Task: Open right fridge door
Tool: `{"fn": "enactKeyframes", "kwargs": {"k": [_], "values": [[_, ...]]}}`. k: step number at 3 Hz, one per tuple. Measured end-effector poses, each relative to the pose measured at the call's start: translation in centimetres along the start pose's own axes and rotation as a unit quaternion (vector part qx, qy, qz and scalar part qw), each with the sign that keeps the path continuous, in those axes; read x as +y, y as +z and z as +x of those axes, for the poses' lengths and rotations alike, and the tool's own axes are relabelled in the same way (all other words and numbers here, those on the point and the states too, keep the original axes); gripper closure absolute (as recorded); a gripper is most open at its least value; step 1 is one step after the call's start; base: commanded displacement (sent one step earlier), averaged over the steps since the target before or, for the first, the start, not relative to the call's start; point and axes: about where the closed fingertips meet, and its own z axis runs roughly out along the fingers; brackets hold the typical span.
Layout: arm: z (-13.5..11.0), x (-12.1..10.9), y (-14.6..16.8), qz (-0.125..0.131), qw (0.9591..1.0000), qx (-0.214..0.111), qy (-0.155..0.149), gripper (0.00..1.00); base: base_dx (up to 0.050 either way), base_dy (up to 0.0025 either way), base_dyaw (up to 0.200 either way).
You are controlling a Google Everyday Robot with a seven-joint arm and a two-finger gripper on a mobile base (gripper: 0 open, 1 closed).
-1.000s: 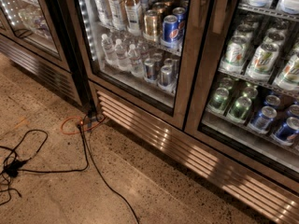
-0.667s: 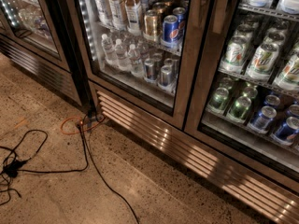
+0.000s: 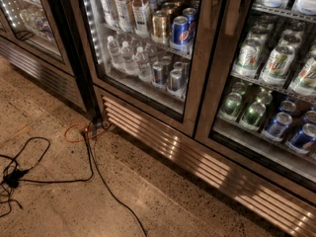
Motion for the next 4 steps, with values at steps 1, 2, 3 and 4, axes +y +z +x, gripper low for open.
{"fn": "enactKeyframes", "kwargs": {"k": [1, 2, 3, 4], "values": [[0.24, 0.44, -0.47, -0.006, 0.9998, 0.011, -0.013, 1.00, 0.000, 0.00000, 0.000], [0.23, 0.09, -0.01, -0.006, 0.9998, 0.011, -0.013, 1.00, 0.000, 0.00000, 0.000], [0.19, 0.20, -0.03, -0.009, 0.9998, 0.014, -0.014, 1.00, 0.000, 0.00000, 0.000], [0.18, 0.29, -0.10, -0.014, 0.9996, 0.018, -0.015, 1.00, 0.000, 0.00000, 0.000]]}}
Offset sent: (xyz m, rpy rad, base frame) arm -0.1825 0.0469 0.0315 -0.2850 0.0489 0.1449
